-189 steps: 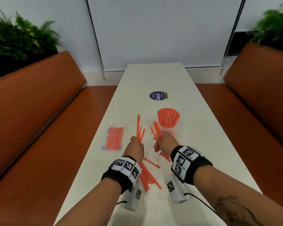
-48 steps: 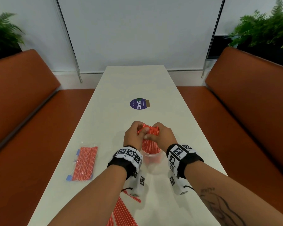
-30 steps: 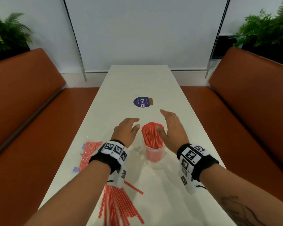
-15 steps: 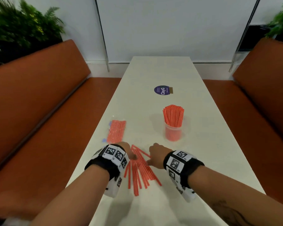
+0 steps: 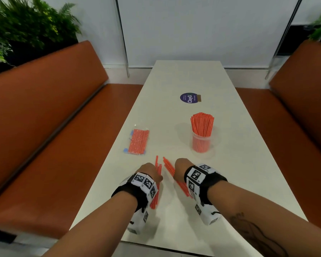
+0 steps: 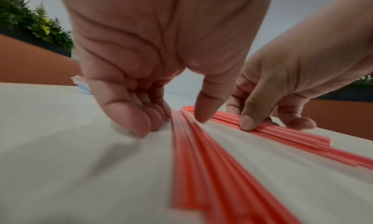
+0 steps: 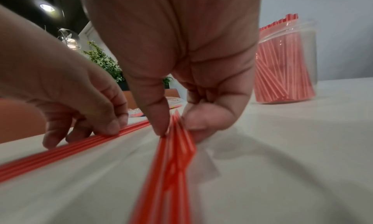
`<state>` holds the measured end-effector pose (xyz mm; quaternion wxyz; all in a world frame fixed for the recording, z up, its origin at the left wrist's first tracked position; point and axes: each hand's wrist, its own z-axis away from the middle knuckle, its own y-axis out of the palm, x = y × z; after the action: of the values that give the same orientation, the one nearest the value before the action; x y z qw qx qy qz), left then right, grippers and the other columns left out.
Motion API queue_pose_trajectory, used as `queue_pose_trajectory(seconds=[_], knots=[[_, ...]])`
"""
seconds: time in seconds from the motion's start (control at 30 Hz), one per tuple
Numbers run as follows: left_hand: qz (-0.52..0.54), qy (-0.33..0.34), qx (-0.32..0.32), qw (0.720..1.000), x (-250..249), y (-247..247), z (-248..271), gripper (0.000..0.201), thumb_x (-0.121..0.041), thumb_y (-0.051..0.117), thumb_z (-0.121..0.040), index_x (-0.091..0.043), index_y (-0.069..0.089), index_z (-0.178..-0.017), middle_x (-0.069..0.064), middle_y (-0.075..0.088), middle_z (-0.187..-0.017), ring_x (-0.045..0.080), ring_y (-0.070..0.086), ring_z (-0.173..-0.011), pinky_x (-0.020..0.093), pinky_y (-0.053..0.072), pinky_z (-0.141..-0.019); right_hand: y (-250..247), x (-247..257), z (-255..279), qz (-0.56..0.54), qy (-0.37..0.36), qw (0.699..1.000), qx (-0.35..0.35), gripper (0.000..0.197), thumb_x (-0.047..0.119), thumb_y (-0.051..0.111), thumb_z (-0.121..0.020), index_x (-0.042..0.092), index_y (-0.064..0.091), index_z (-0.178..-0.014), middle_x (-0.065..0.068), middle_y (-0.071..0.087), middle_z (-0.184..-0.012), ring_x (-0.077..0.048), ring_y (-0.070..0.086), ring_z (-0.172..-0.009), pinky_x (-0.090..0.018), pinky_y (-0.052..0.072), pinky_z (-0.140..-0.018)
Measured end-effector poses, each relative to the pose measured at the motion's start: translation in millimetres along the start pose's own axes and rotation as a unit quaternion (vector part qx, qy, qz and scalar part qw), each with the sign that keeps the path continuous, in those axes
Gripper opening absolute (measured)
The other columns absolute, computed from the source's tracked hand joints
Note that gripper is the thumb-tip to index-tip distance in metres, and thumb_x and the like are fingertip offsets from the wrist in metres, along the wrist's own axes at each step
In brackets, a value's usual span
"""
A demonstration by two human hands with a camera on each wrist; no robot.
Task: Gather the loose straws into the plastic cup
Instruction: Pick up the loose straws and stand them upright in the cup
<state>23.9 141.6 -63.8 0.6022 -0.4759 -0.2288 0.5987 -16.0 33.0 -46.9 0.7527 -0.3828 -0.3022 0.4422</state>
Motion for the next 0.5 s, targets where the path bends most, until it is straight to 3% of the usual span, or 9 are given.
queue_pose_trajectory(seconds=[0.03, 0.1, 0.2, 0.27, 0.33, 0.43, 0.5], knots=[[0.012, -0.003, -0.003, 1.0, -1, 1, 0, 0.033, -0.027, 0.062, -0.084, -0.013, 0.044, -0.06, 0.0, 0.048, -0.061, 0.018, 0.052, -0.06, 0.02, 0.038, -0.051, 2, -1, -1, -0.013, 0.008, 1.0, -0.009, 0.022, 0.018, 0.057, -0.09, 0.006, 0.05, -0.073, -0.003, 0.044, -0.065, -0.022, 0.054, -0.086, -0.027, 0.047, -0.076], [0.006, -0.007, -0.003, 1.0, -5, 3, 1, 0.028, -0.035, 0.068, -0.08, -0.011, 0.055, -0.076, 0.004, 0.06, -0.077, 0.022, 0.062, -0.074, 0.024, 0.046, -0.061, 4, -1, -1, -0.04, 0.011, 0.999, -0.02, 0.026, 0.027, 0.065, -0.085, 0.007, 0.049, -0.082, -0.002, 0.048, -0.067, -0.021, 0.053, -0.081, -0.025, 0.044, -0.071], [-0.05, 0.018, -0.008, 0.999, -12, 6, 3, 0.035, -0.033, 0.066, -0.083, -0.004, 0.062, -0.103, 0.01, 0.067, -0.108, 0.024, 0.066, -0.1, 0.028, 0.051, -0.079, 5, 0, 1, -0.028, 0.014, 0.999, -0.01, 0.03, 0.032, 0.067, -0.084, 0.005, 0.059, -0.096, -0.008, 0.067, -0.101, -0.024, 0.063, -0.091, -0.029, 0.049, -0.077], [-0.084, 0.049, -0.004, 0.995, -15, 8, 4, 0.031, -0.025, 0.055, -0.092, -0.001, 0.062, -0.11, 0.013, 0.065, -0.117, 0.025, 0.063, -0.109, 0.028, 0.049, -0.089, 4, 0, 2, -0.026, 0.013, 1.0, 0.006, 0.022, 0.027, 0.063, -0.087, 0.007, 0.056, -0.082, -0.009, 0.064, -0.104, -0.024, 0.062, -0.096, -0.031, 0.048, -0.079], [-0.095, 0.064, -0.002, 0.993, -17, 11, 5, 0.03, -0.017, 0.047, -0.096, 0.001, 0.06, -0.116, 0.014, 0.062, -0.123, 0.026, 0.059, -0.115, 0.028, 0.045, -0.095, 7, -5, 0, -0.027, 0.026, 0.999, 0.01, 0.028, 0.02, 0.059, -0.09, 0.009, 0.047, -0.068, -0.01, 0.059, -0.101, -0.024, 0.062, -0.1, -0.028, 0.042, -0.075], [-0.094, 0.074, 0.0, 0.993, -18, 14, 4, 0.029, -0.014, 0.044, -0.097, 0.002, 0.058, -0.117, 0.016, 0.06, -0.125, 0.028, 0.057, -0.117, 0.029, 0.044, -0.097, 9, -7, -1, -0.053, 0.033, 0.998, -0.005, 0.024, 0.015, 0.057, -0.09, 0.009, 0.048, -0.069, -0.008, 0.065, -0.099, -0.025, 0.063, -0.107, -0.026, 0.039, -0.072], [-0.1, 0.08, 0.009, 0.992, -19, 17, 3, 0.031, -0.014, 0.043, -0.097, 0.001, 0.057, -0.12, 0.016, 0.059, -0.126, 0.028, 0.056, -0.118, 0.03, 0.043, -0.098, 7, -4, 0, -0.038, 0.036, 0.999, 0.005, 0.027, 0.012, 0.055, -0.091, 0.009, 0.047, -0.066, -0.01, 0.066, -0.114, -0.025, 0.063, -0.103, -0.028, 0.044, -0.077]])
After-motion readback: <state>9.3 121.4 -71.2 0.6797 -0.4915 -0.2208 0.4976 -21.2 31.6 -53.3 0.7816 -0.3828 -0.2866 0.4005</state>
